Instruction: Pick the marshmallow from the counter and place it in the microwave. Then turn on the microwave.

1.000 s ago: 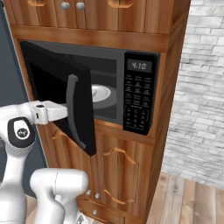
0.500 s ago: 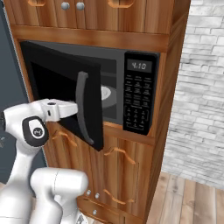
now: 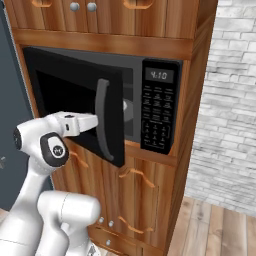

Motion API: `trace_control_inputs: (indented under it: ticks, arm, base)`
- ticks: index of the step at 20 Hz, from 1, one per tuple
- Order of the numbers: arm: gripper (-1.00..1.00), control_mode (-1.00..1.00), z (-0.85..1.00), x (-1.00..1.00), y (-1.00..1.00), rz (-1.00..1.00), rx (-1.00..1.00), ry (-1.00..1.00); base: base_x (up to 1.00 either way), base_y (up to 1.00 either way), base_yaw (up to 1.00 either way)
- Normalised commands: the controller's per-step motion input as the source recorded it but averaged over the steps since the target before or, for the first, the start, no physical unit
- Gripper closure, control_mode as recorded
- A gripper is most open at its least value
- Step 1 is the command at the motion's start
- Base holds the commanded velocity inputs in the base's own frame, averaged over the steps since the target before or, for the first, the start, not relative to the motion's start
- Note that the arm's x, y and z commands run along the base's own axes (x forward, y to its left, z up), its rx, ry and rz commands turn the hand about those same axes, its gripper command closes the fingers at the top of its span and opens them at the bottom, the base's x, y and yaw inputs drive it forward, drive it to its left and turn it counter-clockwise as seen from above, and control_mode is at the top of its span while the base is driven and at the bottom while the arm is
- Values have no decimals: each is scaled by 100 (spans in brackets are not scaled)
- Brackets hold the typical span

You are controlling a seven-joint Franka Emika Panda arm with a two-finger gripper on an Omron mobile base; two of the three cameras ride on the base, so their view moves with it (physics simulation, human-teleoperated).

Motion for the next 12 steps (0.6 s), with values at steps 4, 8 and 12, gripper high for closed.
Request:
trace_control_inputs:
  ticks: [4, 8, 12]
  arm:
    - [100, -100, 0, 18, -7, 8, 0, 0]
    - [100, -100, 3, 17, -3, 7, 0, 2]
    - [100, -100, 7, 15, 0, 6, 0, 1]
  base:
    - [0, 0, 0]
    - [0, 0, 0]
    - [0, 0, 0]
